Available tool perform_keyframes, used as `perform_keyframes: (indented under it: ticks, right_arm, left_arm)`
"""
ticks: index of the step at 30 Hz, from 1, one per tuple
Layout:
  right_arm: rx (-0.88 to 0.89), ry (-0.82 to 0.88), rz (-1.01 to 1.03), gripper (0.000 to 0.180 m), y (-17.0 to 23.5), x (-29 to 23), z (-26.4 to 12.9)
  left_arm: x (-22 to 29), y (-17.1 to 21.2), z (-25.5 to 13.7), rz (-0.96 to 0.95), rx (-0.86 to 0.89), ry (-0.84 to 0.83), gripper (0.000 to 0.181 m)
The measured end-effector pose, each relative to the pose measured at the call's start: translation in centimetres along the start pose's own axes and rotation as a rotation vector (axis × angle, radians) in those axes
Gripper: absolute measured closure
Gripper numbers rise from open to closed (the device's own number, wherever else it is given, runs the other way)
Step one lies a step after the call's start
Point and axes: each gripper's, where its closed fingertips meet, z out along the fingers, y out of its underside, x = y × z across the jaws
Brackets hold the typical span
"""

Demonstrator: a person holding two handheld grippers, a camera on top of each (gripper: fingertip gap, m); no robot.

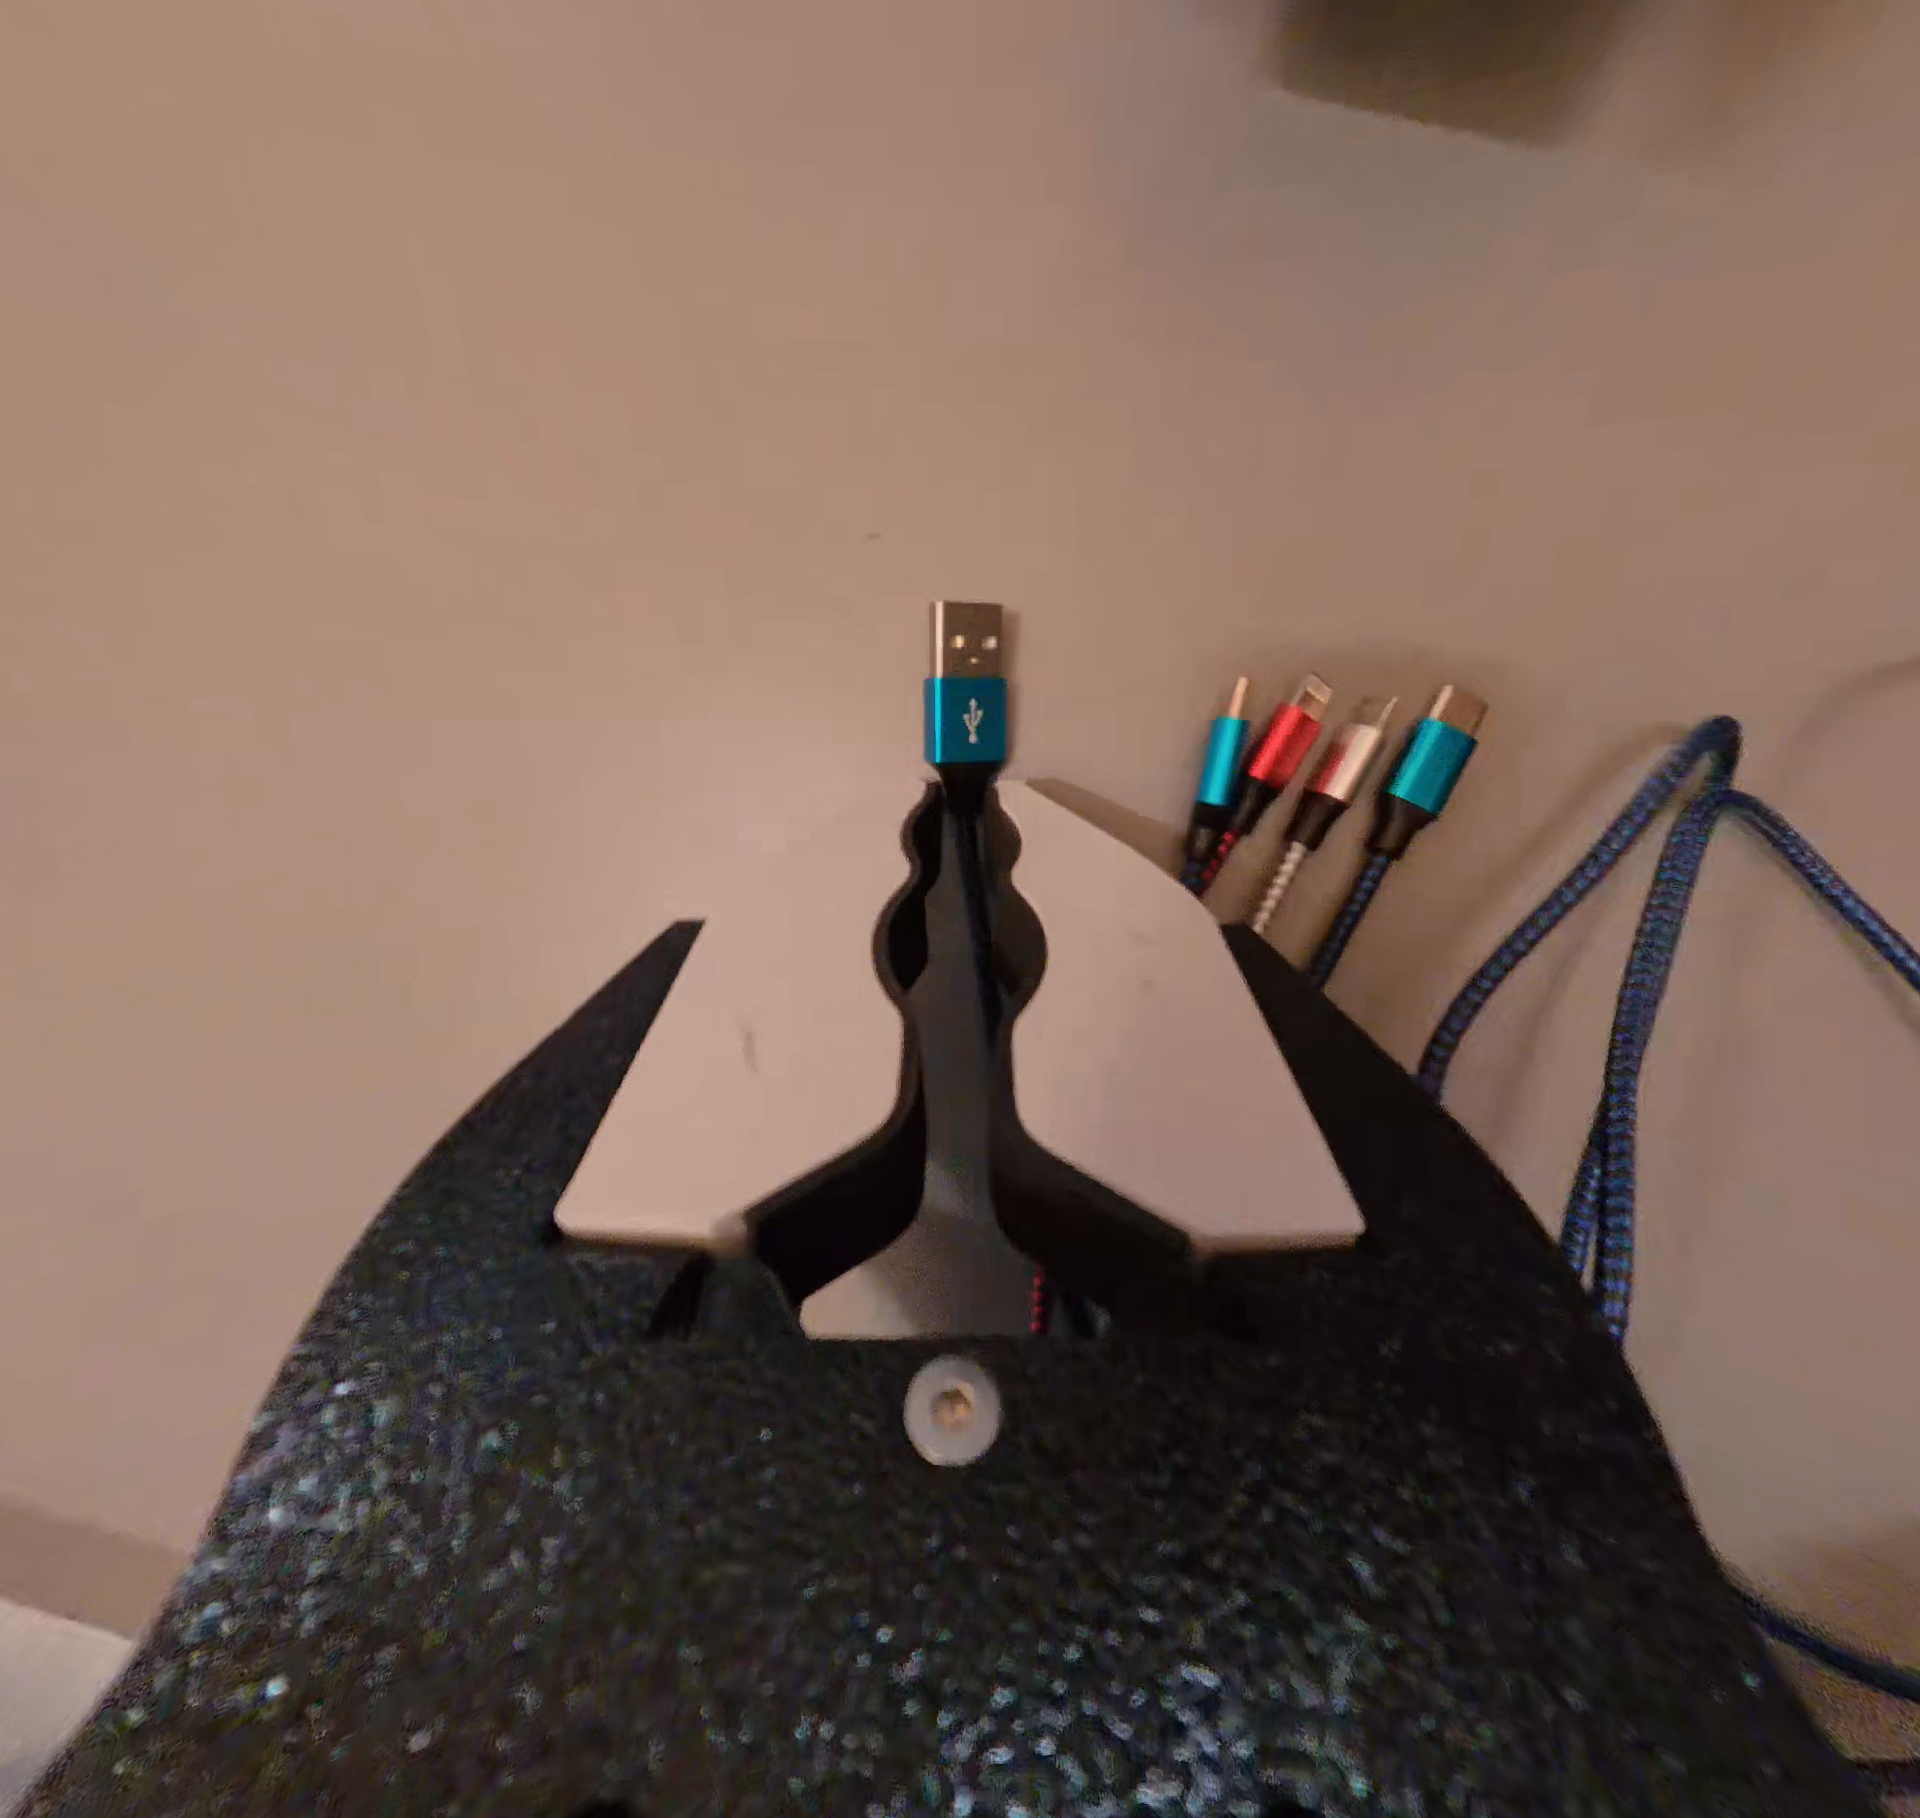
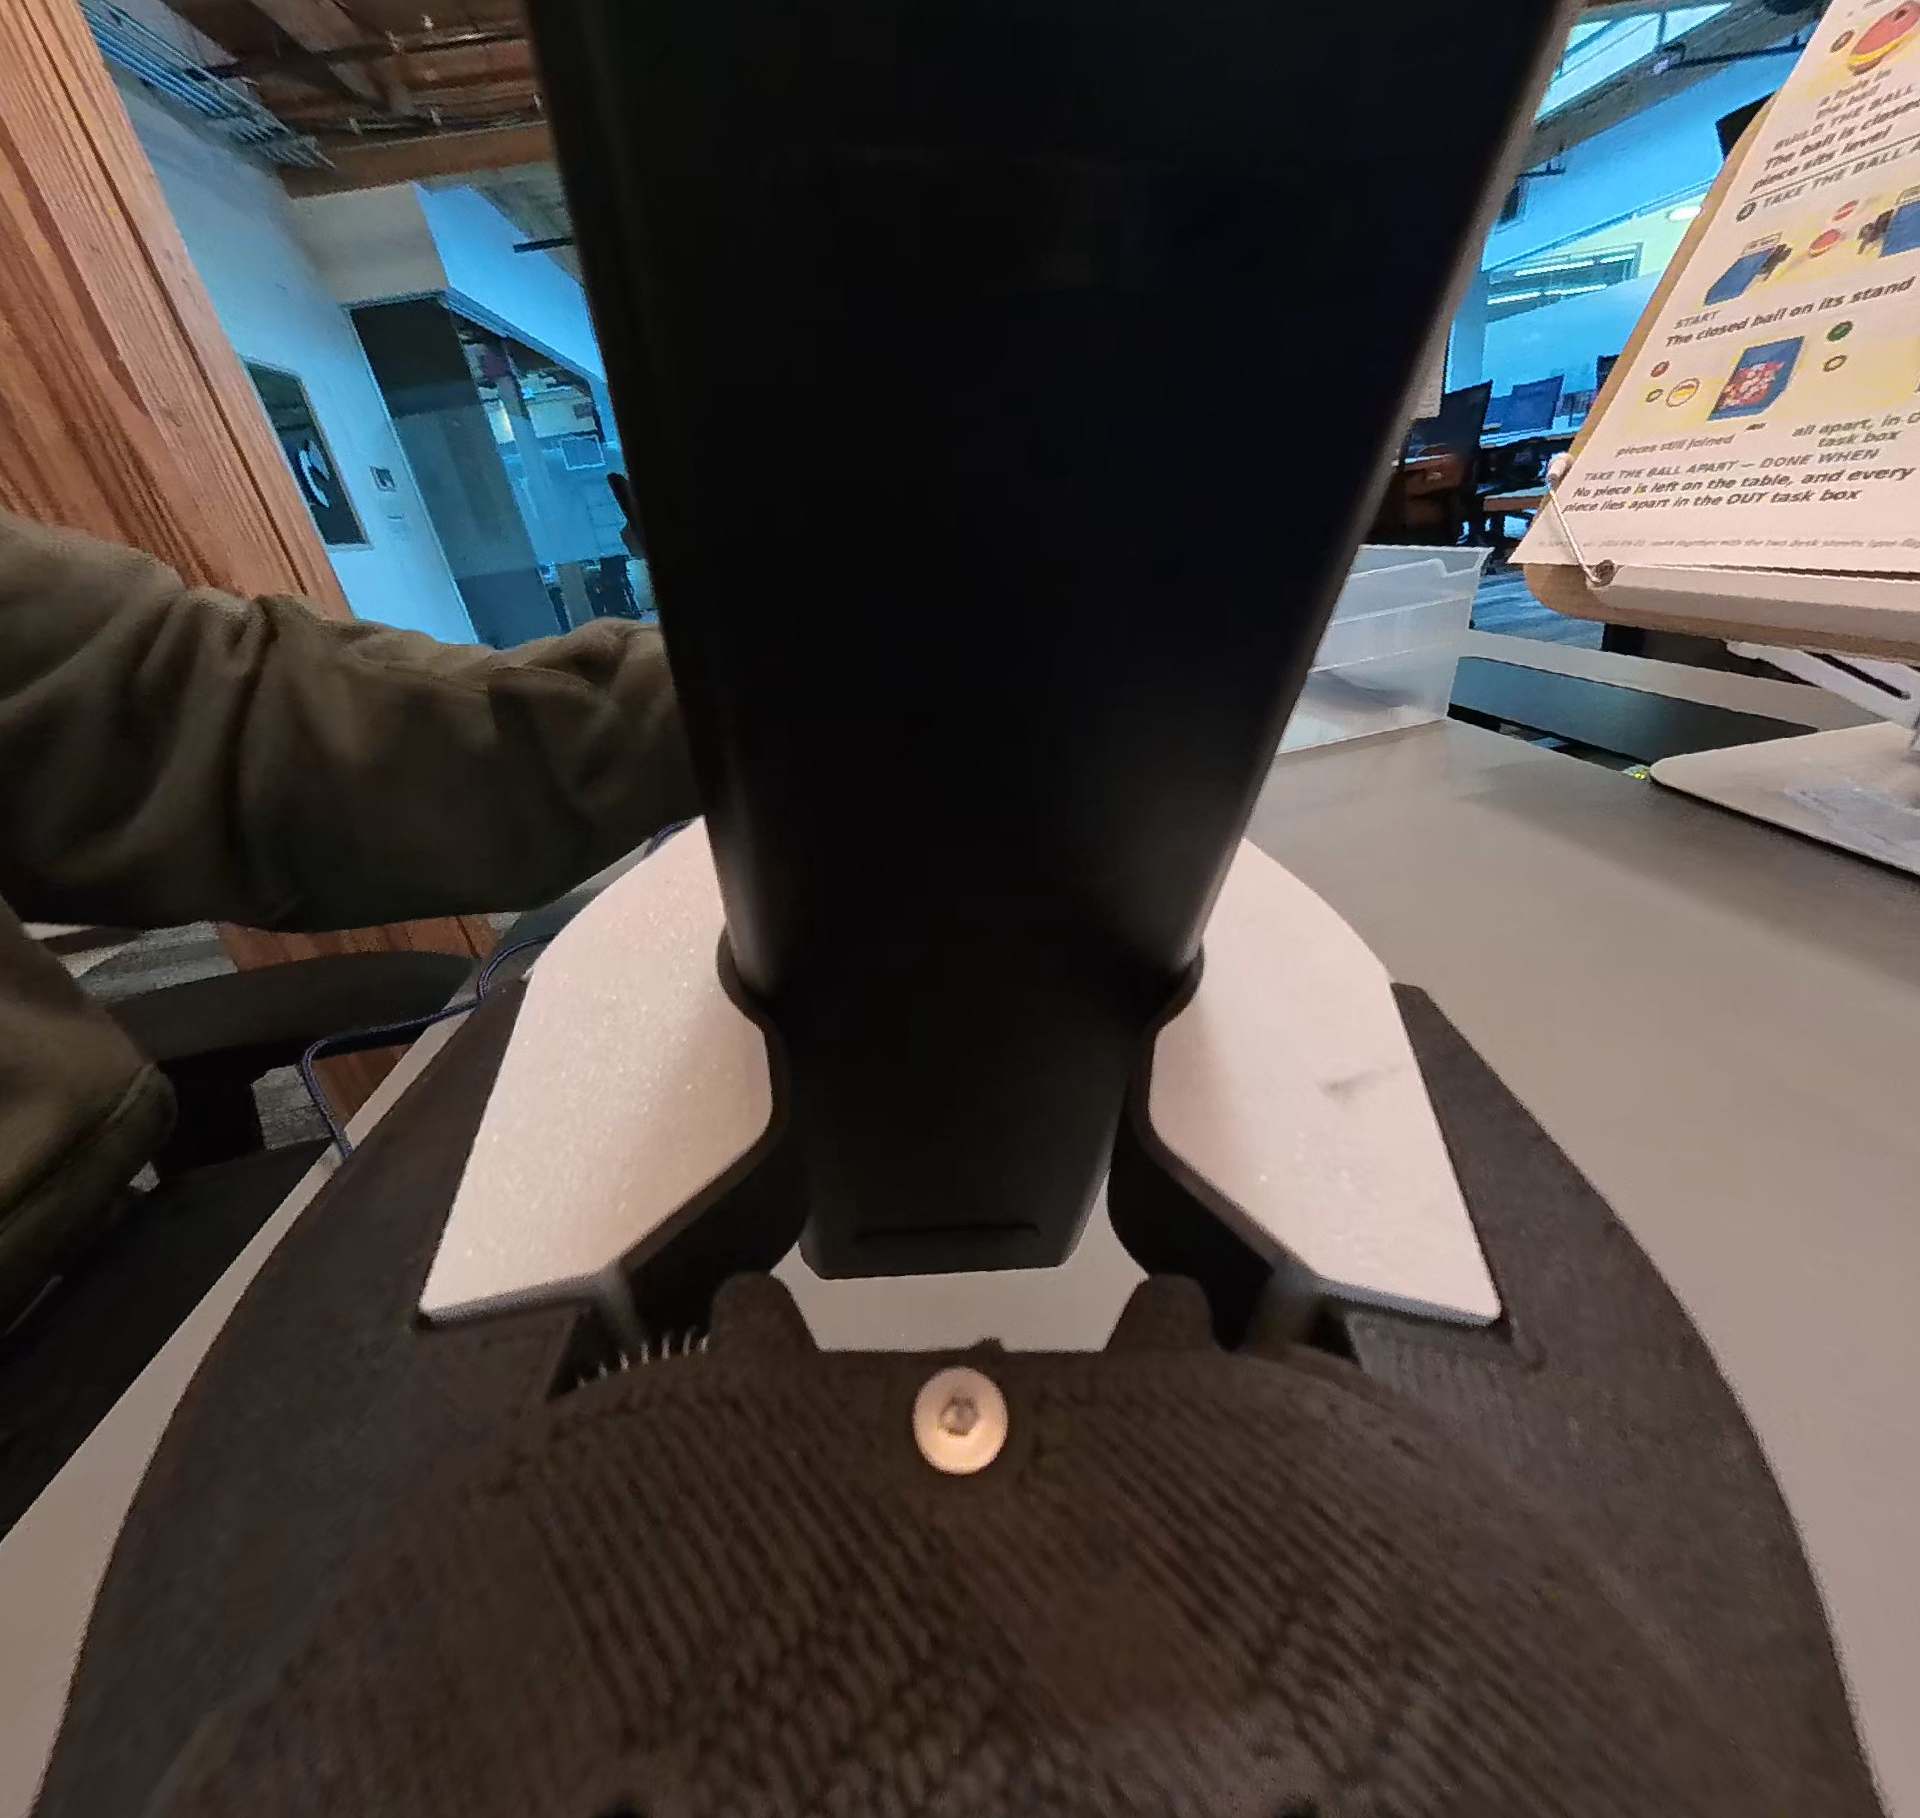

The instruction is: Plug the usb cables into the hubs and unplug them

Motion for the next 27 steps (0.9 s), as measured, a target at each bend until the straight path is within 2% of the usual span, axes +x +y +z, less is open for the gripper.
perform_keyframes:
  ticks: [4,8,16,21,27]
  right_arm:
    - [-0.006,-0.004,-0.006,0.103,0.1,-0.1,0.1]
    - [-0.020,-0.008,0.003,0.106,0.2,-0.1,0.2]
    - [-0.045,-0.014,-0.012,0.106,0.6,-0.3,0.5]
    - [-0.034,-0.013,0.002,0.102,0.4,-0.1,0.3]
    - [-0.033,-0.016,0.003,0.103,0.4,-0.2,0.3]
  left_arm:
    - [-1.3,-0.6,-0.9,0.086,0.012,-0.086,0.172]
    - [-0.7,-1.0,-1.6,0.198,-0.023,-0.193,0.157]
    - [-3.2,-0.7,-0.8,0.156,-0.088,-0.370,0.155]
    - [-4.4,-1.5,-1.3,0.158,-0.140,-0.401,0.162]
    - [-4.0,-3.1,-0.2,0.147,-0.155,-0.325,0.156]
